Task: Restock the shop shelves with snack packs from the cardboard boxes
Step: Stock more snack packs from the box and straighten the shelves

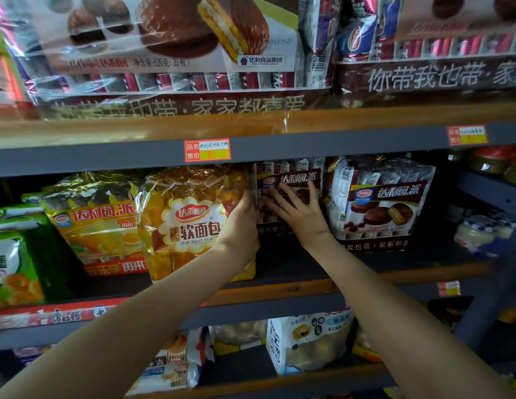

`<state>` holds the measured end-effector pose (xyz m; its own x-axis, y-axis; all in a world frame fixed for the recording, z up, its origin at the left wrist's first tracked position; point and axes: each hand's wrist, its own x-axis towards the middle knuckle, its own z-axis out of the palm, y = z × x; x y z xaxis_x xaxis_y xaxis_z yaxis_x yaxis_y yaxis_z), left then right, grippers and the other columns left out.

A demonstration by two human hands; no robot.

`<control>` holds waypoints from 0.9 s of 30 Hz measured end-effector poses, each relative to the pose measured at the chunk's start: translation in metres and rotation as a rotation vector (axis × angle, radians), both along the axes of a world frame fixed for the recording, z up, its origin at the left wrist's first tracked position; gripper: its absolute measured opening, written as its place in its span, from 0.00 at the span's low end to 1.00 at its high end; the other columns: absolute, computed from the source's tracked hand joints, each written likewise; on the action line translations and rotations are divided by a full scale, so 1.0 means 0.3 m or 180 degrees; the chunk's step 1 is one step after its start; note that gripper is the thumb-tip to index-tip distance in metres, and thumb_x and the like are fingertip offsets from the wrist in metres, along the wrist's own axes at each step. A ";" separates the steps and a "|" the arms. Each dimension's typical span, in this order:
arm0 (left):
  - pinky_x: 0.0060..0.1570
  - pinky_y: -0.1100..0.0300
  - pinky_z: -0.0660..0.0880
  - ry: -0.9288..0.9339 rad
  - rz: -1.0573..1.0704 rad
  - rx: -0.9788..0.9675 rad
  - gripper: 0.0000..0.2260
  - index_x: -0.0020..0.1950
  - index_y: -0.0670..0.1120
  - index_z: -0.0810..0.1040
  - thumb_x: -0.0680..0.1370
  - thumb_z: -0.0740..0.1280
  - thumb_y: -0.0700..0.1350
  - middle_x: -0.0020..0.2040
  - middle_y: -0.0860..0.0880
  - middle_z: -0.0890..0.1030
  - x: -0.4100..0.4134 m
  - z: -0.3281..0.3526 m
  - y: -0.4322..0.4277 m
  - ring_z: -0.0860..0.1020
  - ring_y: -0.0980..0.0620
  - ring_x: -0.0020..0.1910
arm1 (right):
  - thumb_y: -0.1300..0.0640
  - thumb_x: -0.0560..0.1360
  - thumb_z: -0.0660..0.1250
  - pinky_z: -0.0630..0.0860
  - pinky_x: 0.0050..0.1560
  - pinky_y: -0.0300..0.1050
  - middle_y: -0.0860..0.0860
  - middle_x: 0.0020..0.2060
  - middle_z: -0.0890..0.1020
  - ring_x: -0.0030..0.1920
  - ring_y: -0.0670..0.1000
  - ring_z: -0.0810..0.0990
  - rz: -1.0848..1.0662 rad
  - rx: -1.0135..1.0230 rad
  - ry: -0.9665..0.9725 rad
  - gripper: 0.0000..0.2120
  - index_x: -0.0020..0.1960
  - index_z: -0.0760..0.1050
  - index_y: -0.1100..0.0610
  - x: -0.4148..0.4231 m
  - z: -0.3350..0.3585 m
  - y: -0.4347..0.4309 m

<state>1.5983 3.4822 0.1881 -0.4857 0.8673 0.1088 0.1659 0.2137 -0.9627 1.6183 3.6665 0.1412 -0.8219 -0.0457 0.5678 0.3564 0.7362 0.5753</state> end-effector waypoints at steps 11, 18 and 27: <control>0.71 0.36 0.38 -0.0223 -0.0351 0.0394 0.30 0.77 0.39 0.58 0.82 0.46 0.58 0.75 0.38 0.61 -0.018 0.004 -0.041 0.52 0.36 0.76 | 0.58 0.61 0.77 0.64 0.69 0.63 0.52 0.74 0.65 0.74 0.57 0.62 0.0305 -0.0059 0.0055 0.48 0.75 0.57 0.51 0.016 -0.003 -0.060; 0.72 0.42 0.53 -0.1084 -0.1189 0.1178 0.17 0.57 0.40 0.80 0.77 0.60 0.48 0.56 0.40 0.81 0.030 0.005 -0.016 0.75 0.40 0.61 | 0.66 0.62 0.75 0.62 0.71 0.50 0.58 0.66 0.75 0.68 0.58 0.72 0.1223 -0.0824 0.0504 0.29 0.63 0.76 0.64 0.104 -0.003 -0.114; 0.52 0.52 0.72 -0.3511 -0.1487 0.2983 0.19 0.67 0.43 0.67 0.79 0.62 0.49 0.60 0.42 0.76 0.147 0.046 0.161 0.75 0.41 0.59 | 0.59 0.68 0.72 0.72 0.61 0.59 0.61 0.61 0.73 0.61 0.60 0.69 0.0388 -0.1618 0.1916 0.28 0.65 0.67 0.63 0.406 0.031 0.020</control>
<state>1.6424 3.5306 0.2019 -0.4000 0.7881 0.4679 0.9134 0.3849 0.1326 1.7401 3.6726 0.1504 -0.3732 0.2683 0.8881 0.3992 0.9106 -0.1074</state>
